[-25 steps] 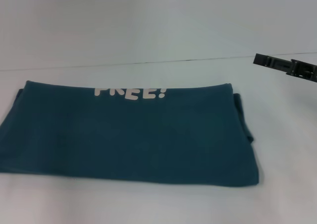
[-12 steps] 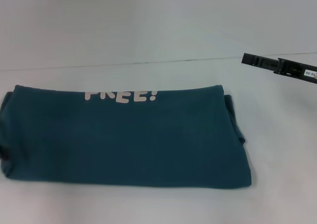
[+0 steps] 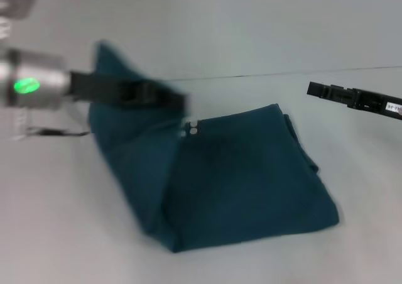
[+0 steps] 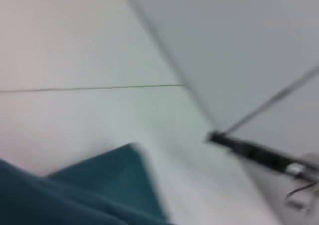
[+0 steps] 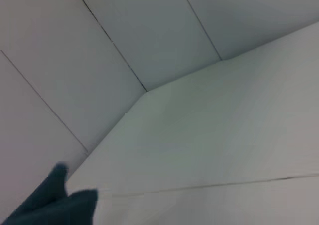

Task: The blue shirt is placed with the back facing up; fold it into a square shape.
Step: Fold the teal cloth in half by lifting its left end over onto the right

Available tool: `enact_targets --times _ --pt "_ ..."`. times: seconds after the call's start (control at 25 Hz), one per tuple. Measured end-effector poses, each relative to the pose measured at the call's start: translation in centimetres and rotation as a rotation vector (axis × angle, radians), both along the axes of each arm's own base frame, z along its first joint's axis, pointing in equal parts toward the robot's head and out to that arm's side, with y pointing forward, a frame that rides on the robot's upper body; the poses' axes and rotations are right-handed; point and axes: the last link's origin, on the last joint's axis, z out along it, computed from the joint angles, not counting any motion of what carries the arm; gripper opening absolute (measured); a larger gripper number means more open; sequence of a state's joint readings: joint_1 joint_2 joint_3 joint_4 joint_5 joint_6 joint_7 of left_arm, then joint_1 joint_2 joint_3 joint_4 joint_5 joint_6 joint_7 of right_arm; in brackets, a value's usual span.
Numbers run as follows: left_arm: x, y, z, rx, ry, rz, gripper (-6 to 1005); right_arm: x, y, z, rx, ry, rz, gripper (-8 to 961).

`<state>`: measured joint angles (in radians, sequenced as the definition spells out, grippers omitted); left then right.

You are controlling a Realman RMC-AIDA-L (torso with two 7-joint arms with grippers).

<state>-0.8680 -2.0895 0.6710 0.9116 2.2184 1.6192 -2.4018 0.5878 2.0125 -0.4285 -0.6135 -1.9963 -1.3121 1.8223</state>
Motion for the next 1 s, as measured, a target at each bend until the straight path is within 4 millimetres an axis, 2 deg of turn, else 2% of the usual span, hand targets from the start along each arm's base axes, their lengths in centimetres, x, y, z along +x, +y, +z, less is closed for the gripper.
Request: enact_targets --times 0.08,0.16,0.32,0.44,0.6,0.84,1.0 --pt "3.3 0.3 -2.2 -0.006 -0.04 -0.068 7 0.2 -0.2 -0.1 0.001 -0.004 -0.001 904" --pt "5.4 0.3 -4.1 -0.02 -0.063 -0.107 10 0.4 -0.4 -0.1 0.003 -0.01 -0.002 904" --pt "8.1 0.0 -8.7 -0.064 -0.142 -0.133 15 1.2 -0.9 0.1 0.012 -0.021 -0.009 904" --pt "8.3 -0.5 -12.0 -0.063 -0.172 -0.106 19 1.7 -1.2 0.2 0.018 -0.031 -0.015 904" --pt "6.9 -1.2 -15.4 -0.028 -0.18 -0.036 24 2.0 -1.4 0.2 0.017 -0.042 -0.018 904" --pt "4.7 -3.6 -17.7 -0.003 -0.239 0.018 32 2.1 -1.5 -0.3 0.005 -0.058 -0.018 900" --pt "4.8 -5.2 -17.6 -0.015 -0.302 -0.034 37 2.2 -1.5 -0.3 0.004 -0.06 -0.027 900"
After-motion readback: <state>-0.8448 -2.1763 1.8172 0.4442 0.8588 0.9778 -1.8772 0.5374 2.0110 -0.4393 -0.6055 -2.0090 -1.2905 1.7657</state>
